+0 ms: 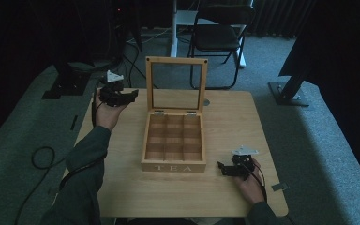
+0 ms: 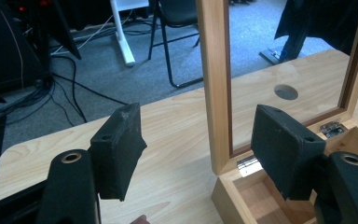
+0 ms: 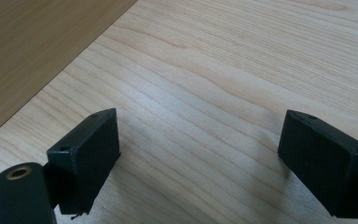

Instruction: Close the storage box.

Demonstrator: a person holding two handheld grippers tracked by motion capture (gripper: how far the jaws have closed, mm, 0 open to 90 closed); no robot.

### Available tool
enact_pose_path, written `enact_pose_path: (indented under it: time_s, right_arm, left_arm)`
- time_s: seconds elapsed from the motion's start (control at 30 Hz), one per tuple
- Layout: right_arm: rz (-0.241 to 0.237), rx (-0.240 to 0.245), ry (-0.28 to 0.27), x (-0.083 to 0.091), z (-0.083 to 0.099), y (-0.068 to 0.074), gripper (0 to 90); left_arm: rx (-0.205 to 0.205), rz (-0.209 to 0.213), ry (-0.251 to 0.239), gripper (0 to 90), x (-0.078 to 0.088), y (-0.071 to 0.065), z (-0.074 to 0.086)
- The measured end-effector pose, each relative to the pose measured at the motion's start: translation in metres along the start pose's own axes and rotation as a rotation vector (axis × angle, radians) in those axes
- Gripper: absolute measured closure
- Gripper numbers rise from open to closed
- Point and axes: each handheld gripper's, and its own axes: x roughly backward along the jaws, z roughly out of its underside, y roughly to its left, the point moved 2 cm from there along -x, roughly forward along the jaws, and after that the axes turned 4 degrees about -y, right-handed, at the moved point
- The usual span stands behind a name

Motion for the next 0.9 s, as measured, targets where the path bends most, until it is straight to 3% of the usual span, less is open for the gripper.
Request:
enact_pose_path:
  time_s: [0.57, 0.9]
  right_arm:
    - [0.000, 0.000, 0.000, 0.000, 0.000, 0.000, 12.2]
    - [0.000, 0.000, 0.000, 0.000, 0.000, 0.000, 12.2]
  left_arm:
    - [0.020, 0.020, 0.022, 34.6, -0.033, -0.007, 0.006]
    - [0.029, 0.033, 0.028, 34.6, -0.051, -0.009, 0.001]
